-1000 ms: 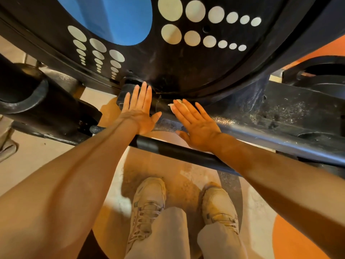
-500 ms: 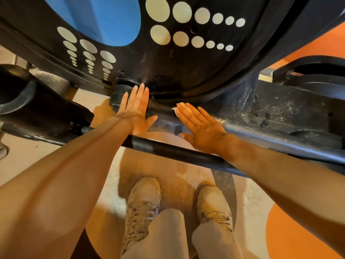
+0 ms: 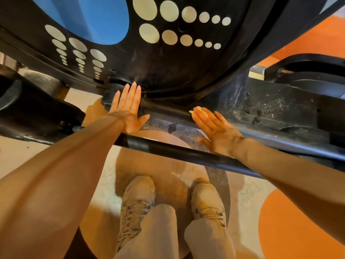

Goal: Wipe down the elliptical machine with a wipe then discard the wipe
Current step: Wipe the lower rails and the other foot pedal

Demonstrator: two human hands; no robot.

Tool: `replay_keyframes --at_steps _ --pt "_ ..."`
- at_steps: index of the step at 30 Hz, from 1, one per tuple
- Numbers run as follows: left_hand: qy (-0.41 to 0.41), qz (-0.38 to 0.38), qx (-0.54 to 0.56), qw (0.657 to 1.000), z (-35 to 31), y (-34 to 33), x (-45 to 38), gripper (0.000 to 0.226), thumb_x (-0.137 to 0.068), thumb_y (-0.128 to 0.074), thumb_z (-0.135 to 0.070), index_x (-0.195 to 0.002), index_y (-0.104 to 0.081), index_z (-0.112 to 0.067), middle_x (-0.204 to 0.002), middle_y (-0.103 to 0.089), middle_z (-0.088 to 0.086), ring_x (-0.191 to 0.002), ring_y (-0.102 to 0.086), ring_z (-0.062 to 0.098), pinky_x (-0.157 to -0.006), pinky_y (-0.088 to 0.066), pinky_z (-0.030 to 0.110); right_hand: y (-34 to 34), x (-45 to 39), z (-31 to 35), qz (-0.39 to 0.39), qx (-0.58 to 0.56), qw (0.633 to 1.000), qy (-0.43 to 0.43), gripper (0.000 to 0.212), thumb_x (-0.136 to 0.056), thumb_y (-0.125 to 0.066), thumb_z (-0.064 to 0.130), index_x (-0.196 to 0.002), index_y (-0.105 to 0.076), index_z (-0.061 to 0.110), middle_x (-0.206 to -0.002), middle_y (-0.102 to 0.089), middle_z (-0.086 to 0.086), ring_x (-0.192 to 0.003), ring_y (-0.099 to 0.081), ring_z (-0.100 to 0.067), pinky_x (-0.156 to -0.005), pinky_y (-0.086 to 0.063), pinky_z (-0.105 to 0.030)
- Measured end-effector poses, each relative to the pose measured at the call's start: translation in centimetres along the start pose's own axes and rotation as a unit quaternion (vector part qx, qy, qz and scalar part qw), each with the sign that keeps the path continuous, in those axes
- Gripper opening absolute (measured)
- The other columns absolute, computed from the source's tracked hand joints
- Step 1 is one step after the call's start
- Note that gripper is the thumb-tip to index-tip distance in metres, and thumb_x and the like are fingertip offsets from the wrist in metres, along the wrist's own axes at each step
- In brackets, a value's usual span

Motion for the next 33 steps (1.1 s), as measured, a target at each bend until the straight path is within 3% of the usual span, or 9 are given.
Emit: replay_keyframes --at_steps 2,6,11,14,19,23,27,29,33 --pt "0.002 0.002 -0.005 1.000 0.0 0.0 0.0 0.088 -0.102 -0.029 -0.056 -0.148 0.032 -0.013 -0.156 0.038 0.005 -0.144 0.033 0.022 -0.116 0.020 0.038 0.2 -1.5 1.2 0.012 0.009 1.000 0.022 0.076 -0.088 -0.004 0.057 -0.153 0.015 0.022 -0.161 0.010 -0.002 -0.149 0.004 -0.024 -0.119 -0.002 -0.043" --pt "0.005 0.011 -0.015 1.000 -0.2 0.1 0.1 0.088 -0.102 -0.029 -0.056 -0.148 0.031 -0.013 -0.156 0.038 0.006 -0.144 0.033 0.023 -0.116 0.019 0.039 0.4 -3.4 3.3 0.003 0.013 0.998 0.054 0.069 -0.094 -0.027 0.050 -0.150 -0.033 0.010 -0.157 -0.030 -0.012 -0.144 -0.029 -0.034 -0.114 -0.028 -0.053" --pt "-0.006 0.011 -0.016 1.000 -0.2 0.3 0.2 0.085 -0.102 -0.027 -0.055 -0.149 0.030 -0.013 -0.157 0.036 0.007 -0.145 0.032 0.024 -0.116 0.019 0.039 -0.3 -1.3 0.9 -0.003 0.034 0.998 0.059 0.068 -0.096 -0.016 0.051 -0.156 -0.010 0.019 -0.163 -0.009 -0.004 -0.149 -0.009 -0.026 -0.120 -0.015 -0.047" --pt "-0.004 0.014 -0.022 1.000 0.0 0.3 0.1 0.086 -0.102 -0.027 -0.056 -0.149 0.031 -0.013 -0.157 0.036 0.007 -0.145 0.032 0.024 -0.116 0.019 0.040 -0.4 2.1 -2.1 -0.014 0.064 0.997 0.039 0.066 -0.096 -0.025 0.046 -0.155 -0.020 0.016 -0.162 -0.017 -0.007 -0.147 -0.021 -0.029 -0.117 -0.026 -0.048" --pt "-0.008 0.010 -0.019 1.000 -0.1 0.1 0.0 0.087 -0.101 -0.028 -0.056 -0.149 0.031 -0.013 -0.157 0.037 0.008 -0.145 0.032 0.025 -0.117 0.019 0.041 -0.9 4.8 -4.4 0.015 0.110 0.992 0.054 0.064 -0.095 -0.024 0.044 -0.153 -0.021 0.019 -0.162 -0.016 -0.003 -0.146 -0.016 -0.027 -0.118 -0.004 -0.043" --pt "-0.003 0.005 -0.025 1.000 0.1 -0.1 -0.1 0.089 -0.101 -0.029 -0.057 -0.148 0.031 -0.013 -0.157 0.037 0.008 -0.145 0.032 0.026 -0.117 0.018 0.041 -0.9 2.7 -2.9 -0.018 0.124 0.990 0.069 0.064 -0.097 -0.025 0.047 -0.154 -0.013 0.022 -0.164 -0.003 0.003 -0.149 -0.010 -0.026 -0.119 -0.004 -0.043" --pt "-0.003 0.003 -0.024 1.000 0.0 -0.1 -0.2 0.088 -0.101 -0.028 -0.058 -0.149 0.031 -0.013 -0.157 0.037 0.008 -0.145 0.032 0.025 -0.117 0.018 0.041 -0.1 -1.0 0.1 -0.037 0.123 0.988 0.091 0.078 -0.096 -0.047 0.049 -0.154 -0.002 0.024 -0.159 0.009 0.006 -0.147 -0.001 -0.023 -0.122 -0.007 -0.043" --pt "-0.001 0.003 -0.027 1.000 0.1 -0.1 -0.1 0.088 -0.101 -0.029 -0.057 -0.148 0.031 -0.013 -0.157 0.037 0.008 -0.145 0.032 0.025 -0.116 0.019 0.040 -0.3 -2.4 1.5 -0.035 0.121 0.987 0.096 0.075 -0.098 -0.043 0.050 -0.151 0.004 0.026 -0.157 0.016 0.006 -0.146 0.008 -0.023 -0.119 -0.001 -0.041" --pt "-0.005 0.005 -0.030 1.000 0.0 -0.1 -0.2 0.089 -0.101 -0.029 -0.058 -0.148 0.032 -0.013 -0.156 0.037 0.008 -0.145 0.032 0.026 -0.116 0.019 0.040 -0.2 -4.5 3.0 -0.027 0.111 0.989 0.096 0.076 -0.100 -0.040 0.050 -0.149 0.012 0.025 -0.162 0.009 0.003 -0.150 0.004 -0.028 -0.120 0.001 -0.042"
Point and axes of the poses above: each hand's wrist, its own x-axis away from the middle knuckle, its own y-axis out of the back of the hand, z = x × y, the point moved 5 cm from there along -x, towards the middle knuckle
